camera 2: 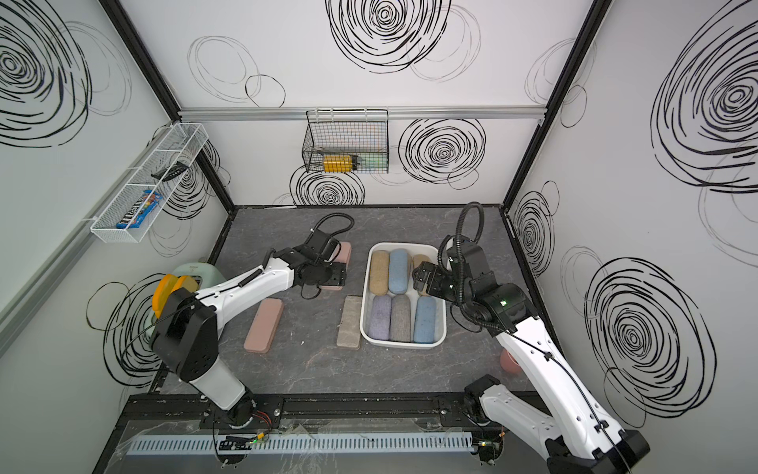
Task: Put the glasses cases into the storage boxes
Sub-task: Pick up the glasses case at the center of the board, then place the glasses case in the storage box.
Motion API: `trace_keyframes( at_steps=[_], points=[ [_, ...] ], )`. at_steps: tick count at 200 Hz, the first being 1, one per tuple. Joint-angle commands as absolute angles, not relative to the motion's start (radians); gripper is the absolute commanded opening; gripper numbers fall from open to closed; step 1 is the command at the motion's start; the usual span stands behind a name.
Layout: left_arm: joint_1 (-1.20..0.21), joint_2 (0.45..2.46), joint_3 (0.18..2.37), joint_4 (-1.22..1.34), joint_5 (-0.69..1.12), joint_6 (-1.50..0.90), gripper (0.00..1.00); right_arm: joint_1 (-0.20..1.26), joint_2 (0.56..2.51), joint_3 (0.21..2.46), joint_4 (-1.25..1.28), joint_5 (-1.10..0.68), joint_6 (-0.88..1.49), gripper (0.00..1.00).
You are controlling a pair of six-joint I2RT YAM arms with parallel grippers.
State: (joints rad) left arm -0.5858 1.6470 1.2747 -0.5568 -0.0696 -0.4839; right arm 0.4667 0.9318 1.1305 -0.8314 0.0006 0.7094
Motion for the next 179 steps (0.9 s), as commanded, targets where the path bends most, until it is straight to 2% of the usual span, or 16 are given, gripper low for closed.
trace_keyframes(
  at_steps=[1,27,68,125,156,179],
  points=[
    [-0.695,1.578,1.388,-0.581,-0.058,-0.556,0.76,0.456,0.896,1.194,-0.896,0.028,0.712,0.99],
    [-0.822,1.612,1.465,-0.533,-0.014,-0.639,0.77,0.456,0.870,1.226,-0.922,0.019,0.722,0.99],
    [-0.952,1.862,1.710,-0.503,0.043,-0.697,0.76,0.455,0.841,1.267,-0.992,0.037,0.727,0.98],
    [-0.957,2.091,1.917,-0.502,0.017,-0.747,0.73,0.452,0.798,1.251,-1.034,0.046,0.739,0.98],
    [-0.948,2.116,1.955,-0.509,-0.016,-0.747,0.71,0.452,0.790,1.251,-1.044,0.047,0.737,0.98],
    [-0.952,2.097,1.958,-0.510,-0.108,-0.726,0.72,0.451,0.789,1.260,-1.053,0.052,0.731,0.98]
  ],
)
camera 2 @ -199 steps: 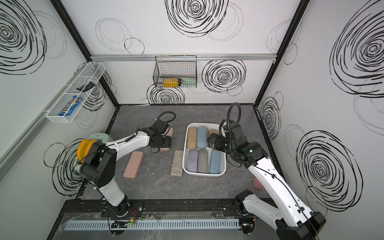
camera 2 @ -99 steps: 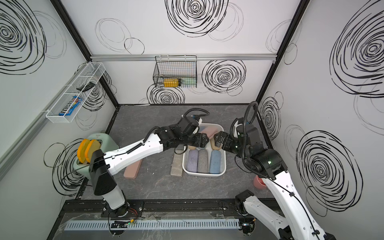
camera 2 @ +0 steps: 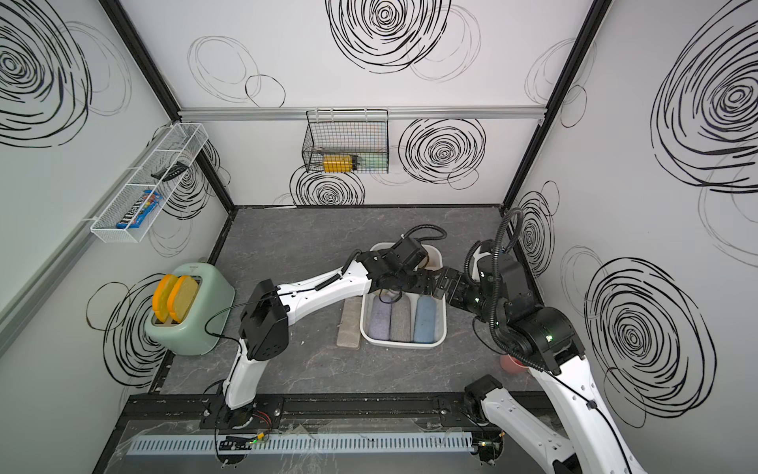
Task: Put the glasses cases into the storage boxes
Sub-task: Place the glasses case in the storage box.
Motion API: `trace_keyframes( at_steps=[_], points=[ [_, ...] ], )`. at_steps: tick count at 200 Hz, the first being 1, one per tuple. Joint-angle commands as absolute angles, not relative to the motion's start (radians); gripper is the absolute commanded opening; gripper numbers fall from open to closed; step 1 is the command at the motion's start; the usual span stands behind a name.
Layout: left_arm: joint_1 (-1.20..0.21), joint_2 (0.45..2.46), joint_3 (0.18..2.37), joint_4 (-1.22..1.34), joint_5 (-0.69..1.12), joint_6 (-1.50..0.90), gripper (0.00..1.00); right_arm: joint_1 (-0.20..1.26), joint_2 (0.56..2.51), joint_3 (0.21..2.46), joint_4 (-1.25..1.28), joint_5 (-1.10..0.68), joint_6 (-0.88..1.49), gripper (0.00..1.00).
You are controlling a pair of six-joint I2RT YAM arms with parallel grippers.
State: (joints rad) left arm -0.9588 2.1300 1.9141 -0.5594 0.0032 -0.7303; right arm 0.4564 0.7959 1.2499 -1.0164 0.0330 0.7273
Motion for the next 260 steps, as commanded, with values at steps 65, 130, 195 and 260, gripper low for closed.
trace_keyframes(
  at_steps=[65,130,195,260],
  points=[
    [-0.948,2.146,1.962,-0.527,-0.352,-0.679,0.71,0.451,0.772,1.231,-1.027,0.012,0.738,0.98],
    [-0.962,2.251,2.036,-0.520,-0.369,-0.691,0.70,0.451,0.761,1.218,-1.035,0.012,0.726,0.98],
    [-0.985,2.319,2.039,-0.501,-0.363,-0.726,0.72,0.450,0.754,1.189,-1.026,0.002,0.719,0.98],
    [-0.986,2.342,2.067,-0.511,-0.348,-0.734,0.99,0.451,0.739,1.187,-1.037,-0.008,0.724,0.98]
  ],
)
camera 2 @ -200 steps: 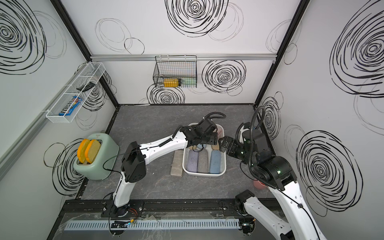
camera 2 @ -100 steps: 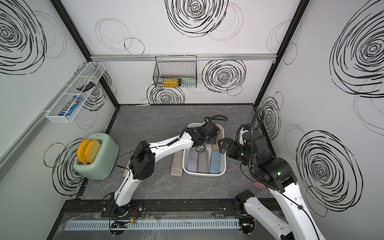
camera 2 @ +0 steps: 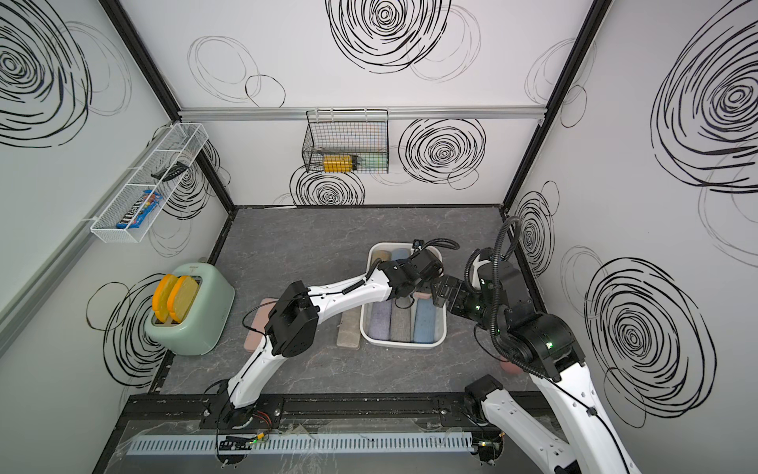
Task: Put the glasses cases into the storage boxes
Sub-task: Place the glasses case in the storage box.
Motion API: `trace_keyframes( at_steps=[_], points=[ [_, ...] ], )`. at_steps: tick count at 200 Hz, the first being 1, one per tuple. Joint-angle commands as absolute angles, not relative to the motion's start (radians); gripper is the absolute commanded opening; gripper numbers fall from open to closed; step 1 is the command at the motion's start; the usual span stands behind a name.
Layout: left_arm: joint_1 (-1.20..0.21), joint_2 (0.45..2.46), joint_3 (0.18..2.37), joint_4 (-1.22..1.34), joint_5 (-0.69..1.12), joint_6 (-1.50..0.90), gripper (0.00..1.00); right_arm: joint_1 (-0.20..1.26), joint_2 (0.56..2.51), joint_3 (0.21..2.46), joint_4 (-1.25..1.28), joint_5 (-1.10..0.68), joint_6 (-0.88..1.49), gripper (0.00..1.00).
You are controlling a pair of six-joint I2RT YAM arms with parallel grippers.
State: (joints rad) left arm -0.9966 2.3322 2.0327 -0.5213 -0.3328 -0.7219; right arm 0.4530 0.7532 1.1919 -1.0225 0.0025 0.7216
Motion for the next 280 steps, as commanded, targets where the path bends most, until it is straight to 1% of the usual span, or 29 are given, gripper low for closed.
trace_keyframes(
  at_steps=[1,7,41,71,98,110,122,137,145,156,173,185,205,229,239,259,273,280],
  points=[
    [-0.986,2.341,2.067,-0.511,-0.348,-0.733,0.97,0.451,0.739,1.187,-1.037,-0.008,0.725,0.98],
    [-0.986,2.334,2.068,-0.511,-0.349,-0.731,0.96,0.450,0.737,1.187,-1.037,-0.009,0.726,0.98],
    [-0.989,2.260,2.071,-0.527,-0.380,-0.709,0.96,0.451,0.739,1.186,-1.033,-0.016,0.731,0.98],
    [-1.005,2.091,1.988,-0.502,-0.447,-0.643,0.96,0.451,0.753,1.186,-1.023,-0.027,0.736,0.98],
    [-1.008,1.828,1.749,-0.389,-0.486,-0.549,0.96,0.453,0.774,1.173,-1.001,-0.044,0.737,0.98],
    [-0.999,1.687,1.624,-0.297,-0.464,-0.452,0.96,0.454,0.786,1.159,-0.985,-0.058,0.739,0.98],
    [-0.996,1.542,1.503,-0.236,-0.521,-0.359,0.96,0.459,0.796,1.143,-0.965,-0.070,0.744,0.98],
    [-0.950,1.359,1.346,-0.166,-0.528,-0.309,0.96,0.484,0.814,1.110,-0.929,-0.080,0.763,0.99],
    [-0.896,1.269,1.266,-0.147,-0.488,-0.317,0.96,0.518,0.826,1.092,-0.903,-0.075,0.779,0.99],
    [-0.784,1.157,1.170,-0.146,-0.373,-0.337,0.96,0.596,0.847,1.067,-0.866,-0.037,0.813,0.99],
    [-0.602,1.037,1.072,-0.211,-0.285,-0.403,0.96,0.786,0.907,1.048,-0.805,0.080,0.880,0.98],
    [-0.464,0.982,1.015,-0.250,-0.180,-0.413,0.96,0.922,0.984,1.057,-0.765,0.160,0.921,0.98],
    [-0.331,0.899,0.913,-0.275,-0.070,-0.403,0.96,1.095,1.155,1.098,-0.713,0.261,0.957,0.98],
    [-0.236,0.821,0.806,-0.284,-0.042,-0.421,0.97,1.222,1.383,1.181,-0.695,0.310,1.000,0.99],
    [-0.232,0.794,0.760,-0.273,-0.056,-0.422,0.99,1.246,1.477,1.225,-0.703,0.283,1.018,0.99],
    [-0.226,0.763,0.684,-0.287,-0.058,-0.447,1.00,1.321,1.620,1.280,-0.680,0.289,1.071,1.00],
    [-0.208,0.757,0.625,-0.300,-0.065,-0.460,0.99,1.364,1.697,1.308,-0.645,0.271,1.095,1.00],
    [-0.205,0.756,0.619,-0.309,-0.071,-0.482,0.97,1.381,1.734,1.321,-0.638,0.264,1.110,1.00]
  ],
)
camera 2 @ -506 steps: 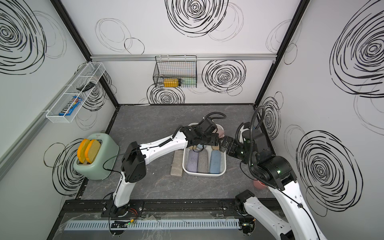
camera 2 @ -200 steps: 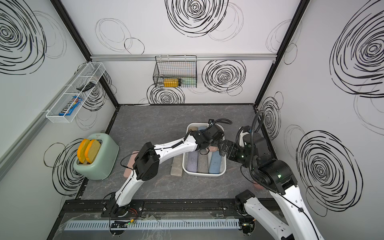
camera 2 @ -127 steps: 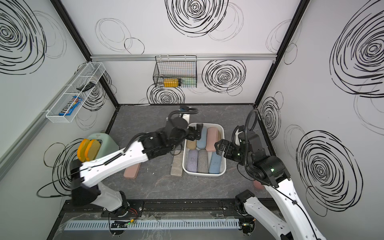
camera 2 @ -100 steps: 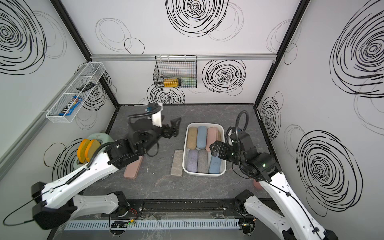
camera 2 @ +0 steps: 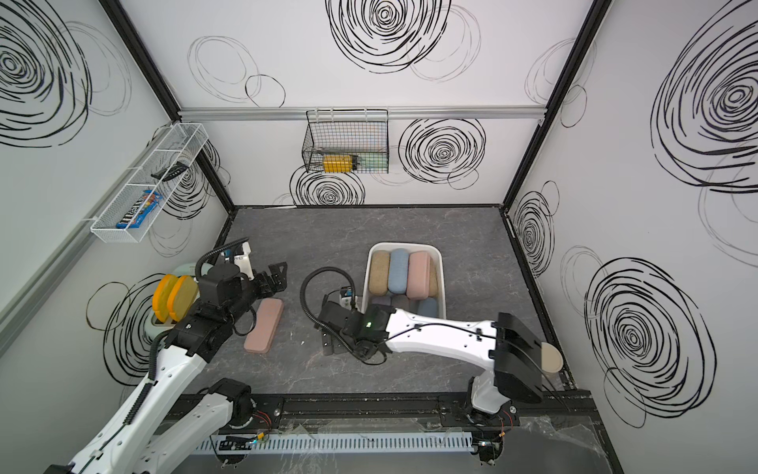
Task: Put the glasses cases into the storage boxes
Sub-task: Place the glasses case in the storage box, then pick up the glasses case at the center of the board.
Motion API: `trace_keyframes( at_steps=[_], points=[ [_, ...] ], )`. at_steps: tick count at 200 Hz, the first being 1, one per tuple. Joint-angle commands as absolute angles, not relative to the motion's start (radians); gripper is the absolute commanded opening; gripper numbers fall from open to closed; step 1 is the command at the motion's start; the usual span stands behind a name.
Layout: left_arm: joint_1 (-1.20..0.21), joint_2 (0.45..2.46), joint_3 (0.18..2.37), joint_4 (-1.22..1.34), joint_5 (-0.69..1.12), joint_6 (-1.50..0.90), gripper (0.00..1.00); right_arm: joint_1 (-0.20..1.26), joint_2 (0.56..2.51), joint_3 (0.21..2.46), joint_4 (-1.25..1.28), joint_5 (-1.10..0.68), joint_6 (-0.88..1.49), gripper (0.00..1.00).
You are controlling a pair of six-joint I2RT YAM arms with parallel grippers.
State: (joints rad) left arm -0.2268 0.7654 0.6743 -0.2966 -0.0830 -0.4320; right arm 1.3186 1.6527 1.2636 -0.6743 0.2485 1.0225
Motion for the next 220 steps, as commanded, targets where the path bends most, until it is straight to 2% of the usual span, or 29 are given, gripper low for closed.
trace_keyframes(
  at_steps=[1,28,69,145,220],
  points=[
    [-0.205,0.756,0.620,-0.310,-0.071,-0.482,0.97,1.382,1.738,1.323,-0.637,0.264,1.111,1.00],
    [-0.207,0.776,0.618,-0.300,-0.023,-0.489,0.96,1.390,1.836,1.365,-0.696,0.254,1.187,0.99],
    [-0.211,0.824,0.641,-0.334,-0.069,-0.468,0.96,1.346,1.822,1.313,-0.705,0.269,1.259,0.99],
    [-0.230,0.821,0.638,-0.338,-0.099,-0.472,0.96,1.272,1.839,1.267,-0.662,0.237,1.249,0.97],
    [-0.252,0.821,0.641,-0.347,-0.112,-0.474,0.96,1.240,1.983,1.403,-0.735,0.314,1.215,0.99]
  ],
)
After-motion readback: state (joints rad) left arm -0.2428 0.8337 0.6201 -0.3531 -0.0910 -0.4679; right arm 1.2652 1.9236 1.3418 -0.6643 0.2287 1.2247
